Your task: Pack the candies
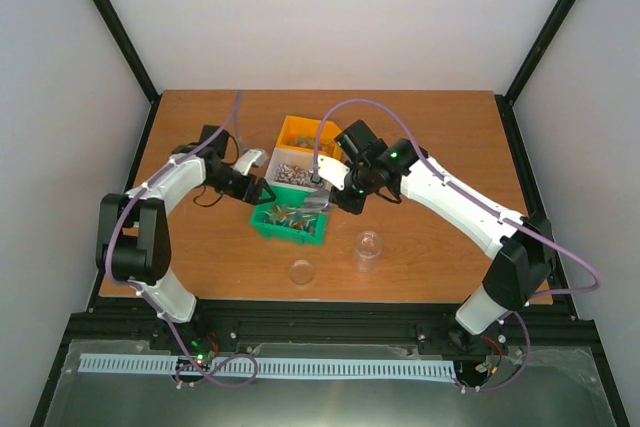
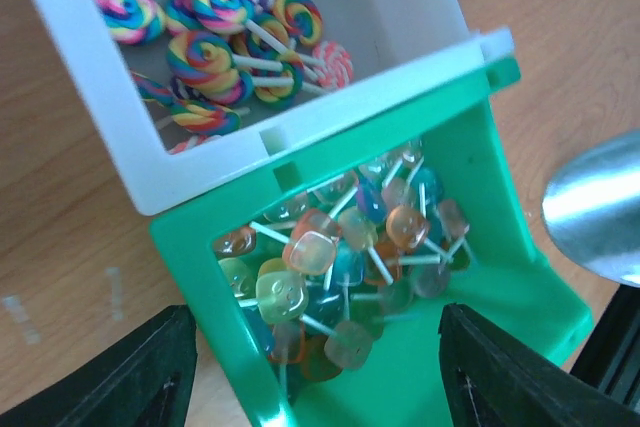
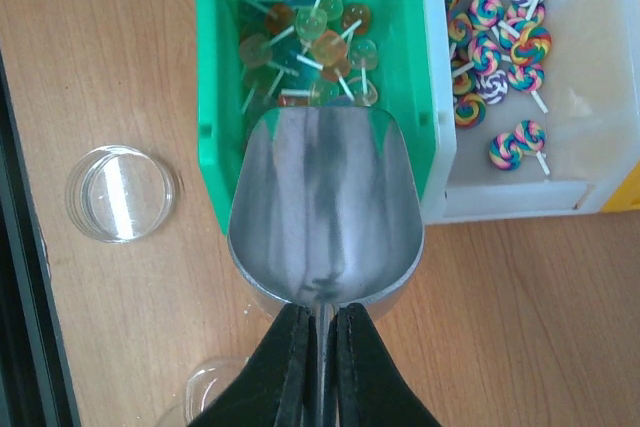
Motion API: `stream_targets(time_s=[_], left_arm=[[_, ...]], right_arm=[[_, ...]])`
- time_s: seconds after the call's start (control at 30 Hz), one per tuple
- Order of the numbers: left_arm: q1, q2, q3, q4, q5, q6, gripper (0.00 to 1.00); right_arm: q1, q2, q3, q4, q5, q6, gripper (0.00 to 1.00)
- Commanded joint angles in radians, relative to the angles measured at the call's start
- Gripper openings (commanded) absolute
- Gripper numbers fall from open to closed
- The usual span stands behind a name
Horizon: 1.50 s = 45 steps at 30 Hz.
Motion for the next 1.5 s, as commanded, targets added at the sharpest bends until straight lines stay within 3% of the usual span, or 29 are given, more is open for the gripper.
stream_targets(time_s=[0.0, 0.4, 1.0, 1.17, 1.47], left_arm=[[-0.076, -0.005, -0.017, 0.048, 0.033, 0.040, 0.67], [-0.087, 0.018, 0.000, 0.079, 0.032, 0.032, 0.67], [-0.087, 0.019, -0.001, 0.100, 0.027, 0.017, 0.68], [-0.087, 0.027, 0.000, 0.097, 0.024, 0.017, 0.68], [-0.087, 0.038, 0.004, 0.096, 0.031, 0.015, 0.68]], right_arm=[[0.023, 0.015, 0.023, -0.005, 0.044, 0.008, 0.03], [0.036, 0.047, 0.022, -0.051, 0.200, -0.130, 0.03], [0.036, 0.270, 0.178, -0.200, 0.105, -0.271, 0.03], [0.037, 0.267, 0.097, -0.112, 0.057, -0.260, 0.03], [0.029, 0.124, -0.219, 0.221, -0.050, -0.246, 0.03]])
